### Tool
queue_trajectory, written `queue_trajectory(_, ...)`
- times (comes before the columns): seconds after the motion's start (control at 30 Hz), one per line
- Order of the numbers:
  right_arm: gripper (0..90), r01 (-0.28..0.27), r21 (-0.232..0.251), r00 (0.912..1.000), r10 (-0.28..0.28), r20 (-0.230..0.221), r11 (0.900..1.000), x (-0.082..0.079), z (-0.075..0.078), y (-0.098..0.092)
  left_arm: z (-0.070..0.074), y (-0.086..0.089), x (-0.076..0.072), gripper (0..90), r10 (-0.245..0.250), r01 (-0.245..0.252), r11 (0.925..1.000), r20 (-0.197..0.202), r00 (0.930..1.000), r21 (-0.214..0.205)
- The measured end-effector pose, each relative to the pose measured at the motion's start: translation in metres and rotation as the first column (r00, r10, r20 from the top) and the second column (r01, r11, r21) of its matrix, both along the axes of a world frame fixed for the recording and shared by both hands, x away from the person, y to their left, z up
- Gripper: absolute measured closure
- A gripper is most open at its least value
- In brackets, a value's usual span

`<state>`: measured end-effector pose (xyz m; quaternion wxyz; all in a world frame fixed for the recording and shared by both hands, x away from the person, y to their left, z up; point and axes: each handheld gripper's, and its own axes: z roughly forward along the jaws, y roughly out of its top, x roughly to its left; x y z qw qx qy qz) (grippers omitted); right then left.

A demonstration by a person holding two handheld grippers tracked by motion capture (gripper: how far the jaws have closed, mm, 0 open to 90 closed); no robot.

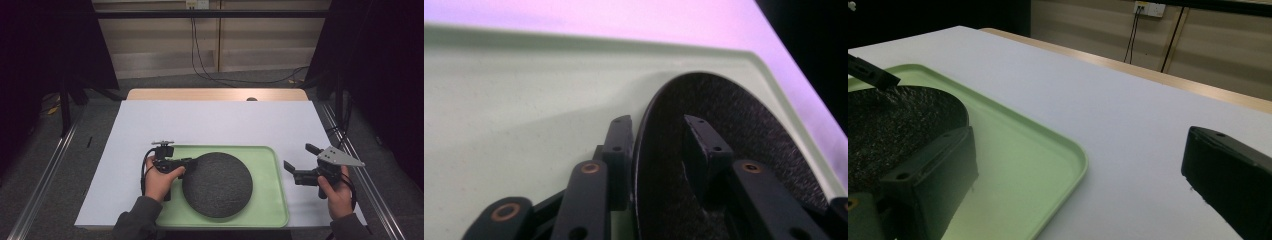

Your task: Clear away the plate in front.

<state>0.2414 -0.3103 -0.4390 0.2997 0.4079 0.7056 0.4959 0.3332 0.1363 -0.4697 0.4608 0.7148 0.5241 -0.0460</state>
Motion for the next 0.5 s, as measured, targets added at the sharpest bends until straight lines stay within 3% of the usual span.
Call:
queue_trajectory(0.07,0.9,0.0,0.002,1.0,0.0,-0.001,1.0,0.0,0.0,0.0,0.003,0.003,0.001,63.8,-0.005,0.005,1.0,0.01,0.9999,0.004)
queue_trajectory(0.33,1.0,-0.002,0.0,1.0,0.002,-0.003,1.0,0.0,0.0,0.001,0.013,0.016,0.003,57.6,0.047,-0.044,0.9981,0.053,0.9975,-0.043)
queue_trajectory(0.5,1.1,-0.004,-0.003,1.0,0.004,-0.002,1.0,0.0,0.0,0.0,0.019,0.023,0.004,51.7,0.048,-0.043,0.9971,0.079,0.9957,-0.062)
